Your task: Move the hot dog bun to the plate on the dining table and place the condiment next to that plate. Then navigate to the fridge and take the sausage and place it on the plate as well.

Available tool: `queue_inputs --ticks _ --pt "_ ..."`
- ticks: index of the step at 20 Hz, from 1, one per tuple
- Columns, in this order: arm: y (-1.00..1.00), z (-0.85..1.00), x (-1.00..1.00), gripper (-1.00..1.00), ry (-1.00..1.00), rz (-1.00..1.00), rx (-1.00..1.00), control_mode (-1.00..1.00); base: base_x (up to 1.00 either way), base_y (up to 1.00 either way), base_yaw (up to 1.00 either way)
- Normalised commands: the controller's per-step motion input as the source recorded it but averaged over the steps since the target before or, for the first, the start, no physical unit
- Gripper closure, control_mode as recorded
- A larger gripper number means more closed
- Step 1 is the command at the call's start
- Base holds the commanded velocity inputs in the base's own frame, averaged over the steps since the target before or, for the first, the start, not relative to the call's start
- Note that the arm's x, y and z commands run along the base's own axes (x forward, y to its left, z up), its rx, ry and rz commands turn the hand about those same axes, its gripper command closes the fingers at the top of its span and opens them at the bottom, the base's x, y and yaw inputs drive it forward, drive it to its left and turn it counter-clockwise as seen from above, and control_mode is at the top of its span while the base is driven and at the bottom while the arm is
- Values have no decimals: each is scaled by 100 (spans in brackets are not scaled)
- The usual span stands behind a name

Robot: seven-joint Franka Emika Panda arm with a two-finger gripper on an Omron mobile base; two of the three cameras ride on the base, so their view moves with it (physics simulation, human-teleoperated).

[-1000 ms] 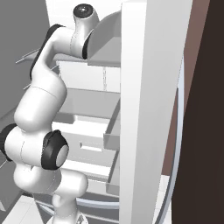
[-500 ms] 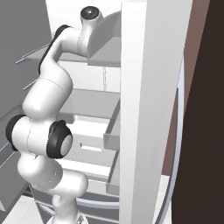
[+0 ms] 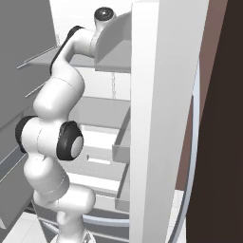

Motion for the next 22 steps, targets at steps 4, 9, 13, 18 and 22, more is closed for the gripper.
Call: queue_inputs --ticks 4,9,13,18,22 --pt "-1 -2 33 -100 0 0 0 -100 0 0 0" --pt "0 -11 16 -100 1 0 0 -100 0 0 0" --pt "0 -25 0 -100 2 0 0 -100 0 0 0" --pt "0 -19 2 -100 1 0 0 -100 0 0 0" --pt "0 -18 10 -100 1 0 0 -100 0 0 0"
